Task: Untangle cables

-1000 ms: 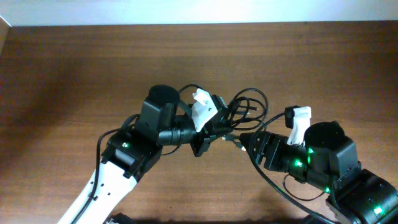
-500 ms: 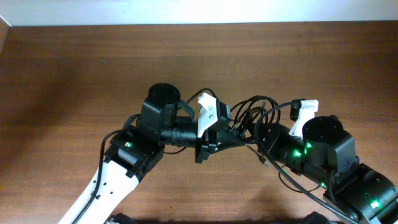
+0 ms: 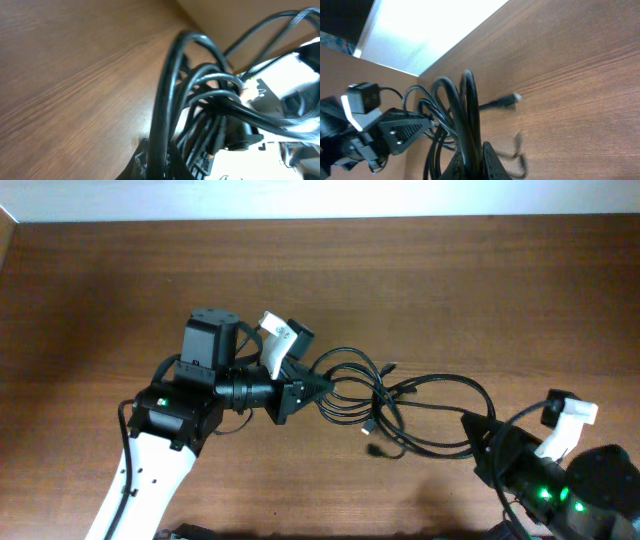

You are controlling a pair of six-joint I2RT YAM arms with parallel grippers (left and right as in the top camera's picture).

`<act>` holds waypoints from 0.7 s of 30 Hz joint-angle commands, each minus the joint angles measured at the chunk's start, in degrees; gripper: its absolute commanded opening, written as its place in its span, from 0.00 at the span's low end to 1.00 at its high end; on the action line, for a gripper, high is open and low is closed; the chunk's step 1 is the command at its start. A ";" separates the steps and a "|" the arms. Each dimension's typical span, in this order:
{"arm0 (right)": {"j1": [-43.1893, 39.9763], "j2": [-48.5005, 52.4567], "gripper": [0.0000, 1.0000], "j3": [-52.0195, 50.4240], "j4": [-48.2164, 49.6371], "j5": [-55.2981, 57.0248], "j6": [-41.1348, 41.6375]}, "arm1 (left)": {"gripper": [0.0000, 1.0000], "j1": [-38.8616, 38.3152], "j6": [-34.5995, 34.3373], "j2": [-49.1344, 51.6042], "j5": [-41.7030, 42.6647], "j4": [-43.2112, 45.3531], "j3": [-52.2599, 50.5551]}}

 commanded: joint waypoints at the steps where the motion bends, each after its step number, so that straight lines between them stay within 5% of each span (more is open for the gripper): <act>1: -0.33 -2.01 0.05 0.66 0.85 5.18 -0.59 | 0.11 1.42 0.07 -0.57 -13.75 -1.99 0.37; 6: -0.33 -2.01 0.08 0.66 1.64 4.94 -0.61 | 0.00 1.38 0.07 -0.59 -17.88 -3.72 0.37; 8: -0.33 -2.01 0.09 0.66 1.64 4.96 -0.61 | 0.05 1.38 2.73 -0.57 -8.63 -3.28 0.37; 10: -0.33 -2.01 0.09 0.66 1.79 4.68 -0.61 | 0.29 0.72 13.88 -0.57 5.40 -3.74 0.37; 13: -0.31 -1.99 0.09 0.66 4.35 -1.81 -6.58 | 0.89 -2.95 16.70 -0.57 6.80 -3.69 0.37; 14: -0.31 -1.99 0.09 0.66 4.74 -4.11 -11.10 | 0.99 -4.22 16.70 -0.57 6.82 -3.69 0.37; 21: -0.26 -1.22 0.08 0.55 8.90 -17.46 -33.57 | 0.99 -12.94 12.85 -0.09 -0.04 -1.73 0.37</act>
